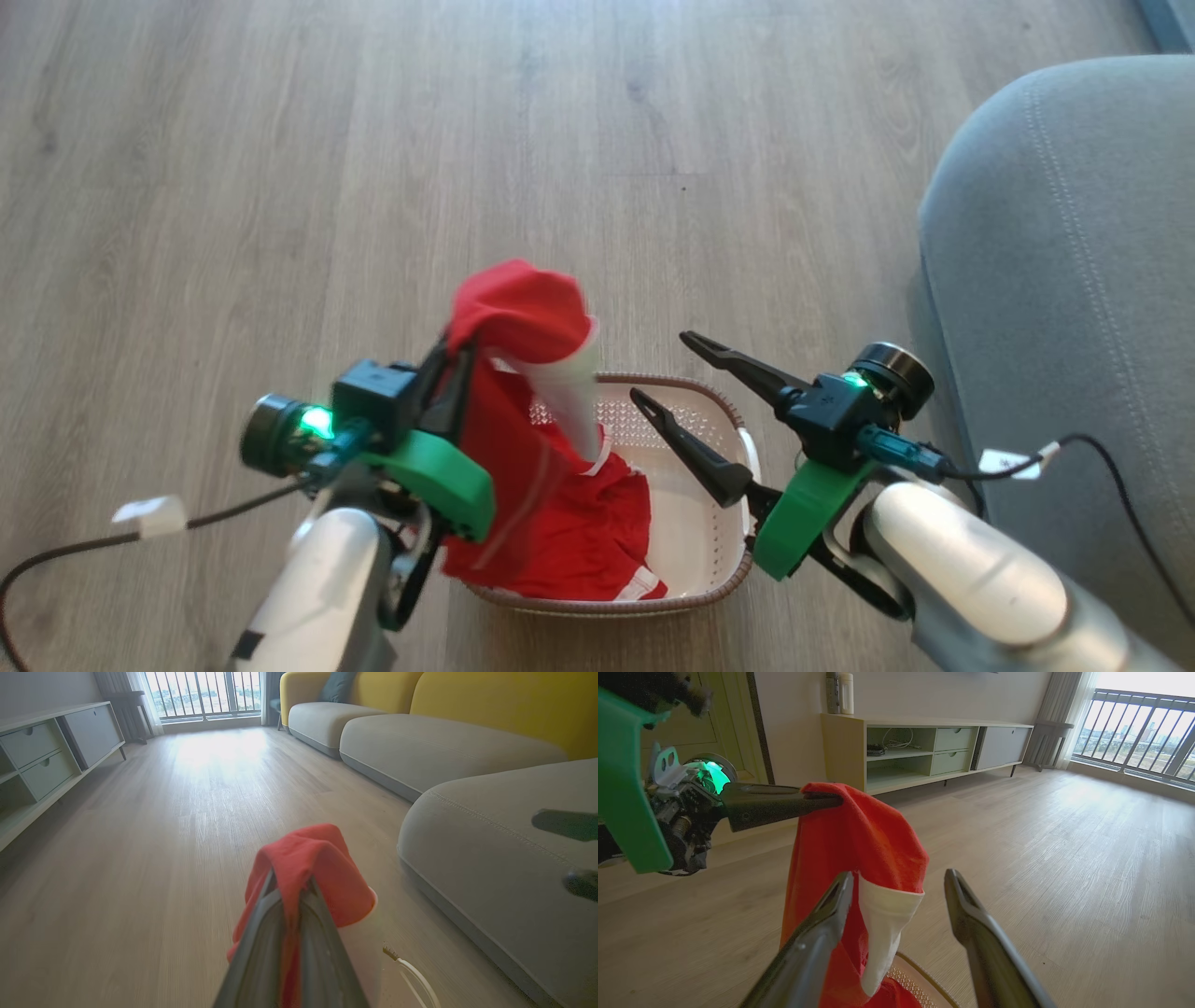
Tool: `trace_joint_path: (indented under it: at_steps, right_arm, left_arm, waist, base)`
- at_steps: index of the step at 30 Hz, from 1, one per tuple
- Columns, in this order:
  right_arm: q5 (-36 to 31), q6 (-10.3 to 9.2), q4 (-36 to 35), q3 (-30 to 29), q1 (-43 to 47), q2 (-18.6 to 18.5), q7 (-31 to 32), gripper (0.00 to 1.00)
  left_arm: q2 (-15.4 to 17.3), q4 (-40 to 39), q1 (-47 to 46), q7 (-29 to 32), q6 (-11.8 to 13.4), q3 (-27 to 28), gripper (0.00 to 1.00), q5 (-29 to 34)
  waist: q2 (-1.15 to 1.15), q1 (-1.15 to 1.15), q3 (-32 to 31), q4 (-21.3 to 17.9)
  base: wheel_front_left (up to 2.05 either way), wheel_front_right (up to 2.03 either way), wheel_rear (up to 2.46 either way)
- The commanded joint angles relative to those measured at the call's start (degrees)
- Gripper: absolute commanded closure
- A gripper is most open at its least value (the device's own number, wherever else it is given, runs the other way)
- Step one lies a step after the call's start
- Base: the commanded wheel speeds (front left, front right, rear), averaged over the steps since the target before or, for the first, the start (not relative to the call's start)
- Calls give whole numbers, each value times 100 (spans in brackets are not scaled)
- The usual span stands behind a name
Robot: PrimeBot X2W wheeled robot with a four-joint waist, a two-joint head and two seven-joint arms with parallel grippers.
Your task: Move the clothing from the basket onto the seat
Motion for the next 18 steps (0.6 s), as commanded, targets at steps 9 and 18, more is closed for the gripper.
trace_joint_path:
  at_steps: [9,18]
  right_arm:
    - [342,-2,11,572,-734,-183,-52,0]
    - [385,-2,153,665,-724,-127,-52,0]
  left_arm:
    - [-83,-944,-282,351,-269,-507,100,45]
    - [-142,-1750,-140,725,-447,-1128,100,-124]
  waist:
    - [0,0,51,209]
    - [0,0,54,256]
  base:
    - [0,0,0]
    - [0,0,0]
